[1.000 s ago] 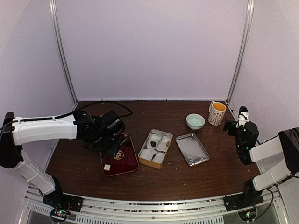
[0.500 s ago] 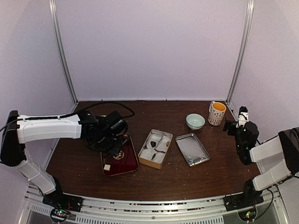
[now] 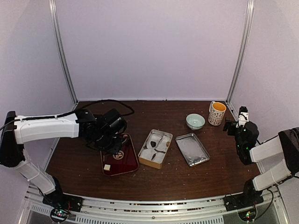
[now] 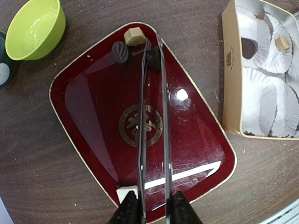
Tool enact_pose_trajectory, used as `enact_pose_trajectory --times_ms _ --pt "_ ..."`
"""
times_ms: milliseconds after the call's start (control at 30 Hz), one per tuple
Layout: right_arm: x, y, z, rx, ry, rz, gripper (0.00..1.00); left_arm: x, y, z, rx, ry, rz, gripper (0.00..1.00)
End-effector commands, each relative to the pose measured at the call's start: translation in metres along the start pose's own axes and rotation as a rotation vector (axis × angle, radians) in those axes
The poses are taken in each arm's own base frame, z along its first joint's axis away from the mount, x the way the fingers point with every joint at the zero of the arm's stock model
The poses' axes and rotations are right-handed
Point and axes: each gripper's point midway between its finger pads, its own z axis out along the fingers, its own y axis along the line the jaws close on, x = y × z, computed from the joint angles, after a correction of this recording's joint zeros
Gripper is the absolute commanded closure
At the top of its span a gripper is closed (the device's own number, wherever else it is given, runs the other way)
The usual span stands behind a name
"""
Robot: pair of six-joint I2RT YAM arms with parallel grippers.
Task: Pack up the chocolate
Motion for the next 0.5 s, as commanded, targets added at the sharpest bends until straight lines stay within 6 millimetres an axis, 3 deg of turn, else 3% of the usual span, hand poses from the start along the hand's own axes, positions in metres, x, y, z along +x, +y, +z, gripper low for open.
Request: enact_pose_trajectory --times_ms 0,467 --pt "-0.005 -0.003 0.003 0.016 -0.011 0.014 0.00 -0.020 -0.006 -0.032 0.083 -0.080 -0.017 0.77" --pt "-0.005 -0.003 0.003 0.014 -0.011 0.014 0.00 -0.018 -0.013 -0.077 0.250 -0.153 -0.024 0.77"
